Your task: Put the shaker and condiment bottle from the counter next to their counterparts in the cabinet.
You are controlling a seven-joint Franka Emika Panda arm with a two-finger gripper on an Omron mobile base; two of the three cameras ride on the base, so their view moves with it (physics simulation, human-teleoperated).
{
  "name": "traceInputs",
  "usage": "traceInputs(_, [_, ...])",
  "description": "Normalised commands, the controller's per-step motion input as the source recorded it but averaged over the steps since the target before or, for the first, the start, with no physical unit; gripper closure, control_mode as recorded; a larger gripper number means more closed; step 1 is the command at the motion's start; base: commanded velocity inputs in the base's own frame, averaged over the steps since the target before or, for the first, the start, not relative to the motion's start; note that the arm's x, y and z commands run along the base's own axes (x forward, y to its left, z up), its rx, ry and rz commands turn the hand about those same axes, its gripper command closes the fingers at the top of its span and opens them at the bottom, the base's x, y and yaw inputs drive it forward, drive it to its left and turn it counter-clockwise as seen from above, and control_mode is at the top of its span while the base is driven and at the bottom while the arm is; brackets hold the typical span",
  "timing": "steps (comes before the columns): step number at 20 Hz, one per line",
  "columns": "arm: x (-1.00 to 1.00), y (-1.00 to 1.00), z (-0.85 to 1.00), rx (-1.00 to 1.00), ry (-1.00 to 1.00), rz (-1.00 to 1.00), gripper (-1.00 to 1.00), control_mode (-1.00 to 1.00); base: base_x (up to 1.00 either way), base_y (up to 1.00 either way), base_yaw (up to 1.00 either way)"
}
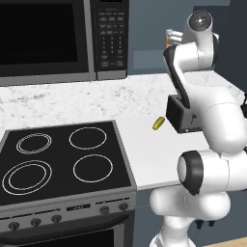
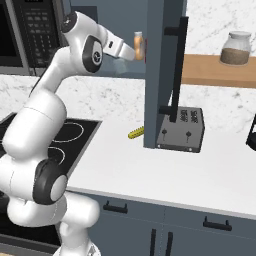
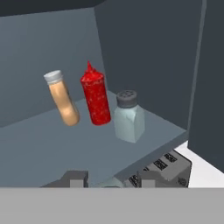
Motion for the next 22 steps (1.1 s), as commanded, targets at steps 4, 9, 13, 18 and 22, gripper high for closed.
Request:
traceInputs(4, [0.23, -0.10, 0.03, 0.00, 0.01, 0.08, 1.00, -1.00, 0.00, 0.00, 0.00])
traceInputs(9, [0.25, 0.00, 0.03, 0.00, 0.06, 0.03, 1.00, -1.00, 0.00, 0.00, 0.00])
traceInputs(13, [0.39, 0.00, 0.00, 0.00, 0.06, 0.01, 1.00, -1.00, 0.00, 0.00, 0.00])
traceInputs(18, [0.51, -0.03, 0.00, 0.00, 0.03, 0.02, 1.00, -1.00, 0.00, 0.00, 0.00])
traceInputs(22, [0.35, -0.17, 0.00, 0.00, 0.00, 0.03, 1.00, -1.00, 0.00, 0.00, 0.00])
